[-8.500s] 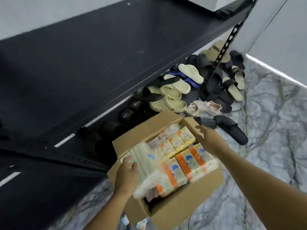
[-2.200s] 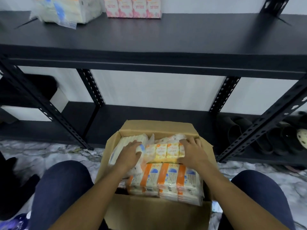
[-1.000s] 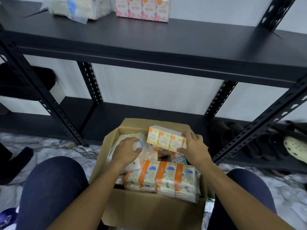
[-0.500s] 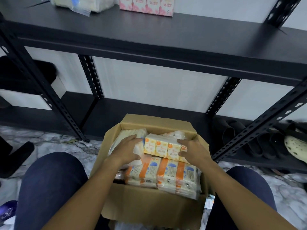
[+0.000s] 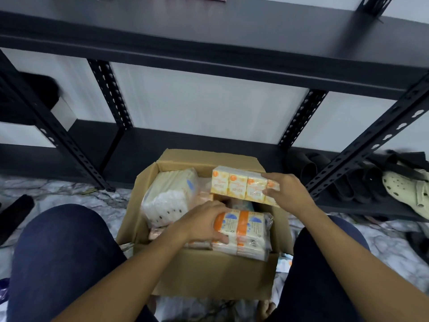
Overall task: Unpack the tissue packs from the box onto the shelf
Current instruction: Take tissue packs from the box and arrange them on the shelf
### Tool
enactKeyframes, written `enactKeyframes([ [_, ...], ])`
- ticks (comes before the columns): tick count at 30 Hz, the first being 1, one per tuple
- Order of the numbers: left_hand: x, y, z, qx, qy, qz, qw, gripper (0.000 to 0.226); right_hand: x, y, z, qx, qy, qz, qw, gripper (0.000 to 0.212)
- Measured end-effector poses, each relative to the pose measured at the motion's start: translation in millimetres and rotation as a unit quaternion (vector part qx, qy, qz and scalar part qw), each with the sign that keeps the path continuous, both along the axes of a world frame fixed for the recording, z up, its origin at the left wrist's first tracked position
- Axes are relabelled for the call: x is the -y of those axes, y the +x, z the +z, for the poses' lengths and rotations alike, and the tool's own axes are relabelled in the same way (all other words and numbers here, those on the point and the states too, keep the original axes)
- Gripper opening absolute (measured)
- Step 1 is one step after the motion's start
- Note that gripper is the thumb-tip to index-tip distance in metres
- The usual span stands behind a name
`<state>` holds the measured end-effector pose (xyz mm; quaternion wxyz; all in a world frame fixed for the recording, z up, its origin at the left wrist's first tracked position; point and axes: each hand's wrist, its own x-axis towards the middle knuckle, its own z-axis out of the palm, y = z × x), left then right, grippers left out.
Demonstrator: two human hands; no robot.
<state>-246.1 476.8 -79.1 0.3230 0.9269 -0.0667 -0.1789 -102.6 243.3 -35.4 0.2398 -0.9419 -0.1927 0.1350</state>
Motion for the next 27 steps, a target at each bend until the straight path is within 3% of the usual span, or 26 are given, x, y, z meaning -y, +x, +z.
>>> enactKeyframes([
  [2,3.4,0.8,-9.7,-0.033,0.004,-0.017,0.999,0.099,4.7,0.3,3.0,0.007,0.017,-0.006,1.000,0.048],
  [5,4.7,8.5,-15.6,-0.050,0.014,-0.035,0.998,0.107,10.2,-0.9,3.5,0.014,0.031,-0.014,0.999,0.049],
  [14,-1.9,15.5,13.6,0.026,-0.033,0.020,0.999,0.088,25.2,-3.7,40.4,0.068,0.073,-0.016,0.995,0.047],
  [21,-3.7,16.4,71.5,0.056,-0.132,0.074,0.987,0.093,31.6,-17.1,131.7,0.153,0.133,0.019,0.979,0.046],
  [27,-3.3,18.9,155.3,0.154,-0.127,0.056,0.978,0.085,45.1,-34.0,216.7,0.222,0.201,0.041,0.953,0.045],
])
